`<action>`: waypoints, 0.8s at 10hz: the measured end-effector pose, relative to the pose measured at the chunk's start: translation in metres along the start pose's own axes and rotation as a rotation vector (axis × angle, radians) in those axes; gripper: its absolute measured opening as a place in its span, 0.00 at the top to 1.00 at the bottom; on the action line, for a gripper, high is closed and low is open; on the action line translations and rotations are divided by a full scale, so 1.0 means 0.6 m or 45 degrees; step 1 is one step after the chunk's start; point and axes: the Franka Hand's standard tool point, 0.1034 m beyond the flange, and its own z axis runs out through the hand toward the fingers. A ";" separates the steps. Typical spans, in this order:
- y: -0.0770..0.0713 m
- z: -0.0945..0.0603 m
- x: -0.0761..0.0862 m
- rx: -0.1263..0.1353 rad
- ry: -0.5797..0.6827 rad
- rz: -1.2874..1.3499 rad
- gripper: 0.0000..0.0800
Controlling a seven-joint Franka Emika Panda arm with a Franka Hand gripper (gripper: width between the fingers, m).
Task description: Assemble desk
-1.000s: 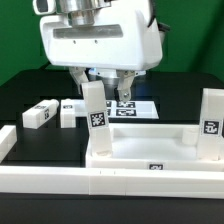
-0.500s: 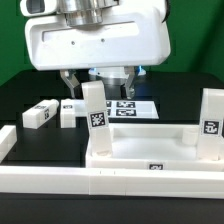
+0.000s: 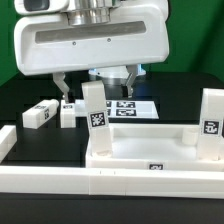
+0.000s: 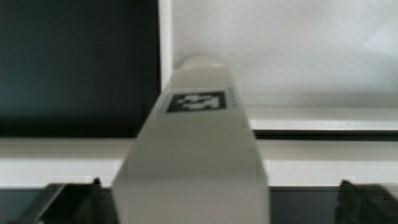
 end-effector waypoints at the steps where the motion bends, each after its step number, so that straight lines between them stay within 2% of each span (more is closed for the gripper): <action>1: 0.000 0.001 -0.002 0.001 -0.002 0.001 0.22; 2: 0.001 0.001 -0.002 0.001 -0.002 0.003 0.22; 4: 0.001 0.001 -0.002 0.001 -0.002 0.003 0.64; 8: 0.001 0.002 -0.002 0.002 -0.002 0.035 0.64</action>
Offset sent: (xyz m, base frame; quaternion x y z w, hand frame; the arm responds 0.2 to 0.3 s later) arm 0.0000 0.0000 0.0000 0.0000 0.0000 0.0000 1.0000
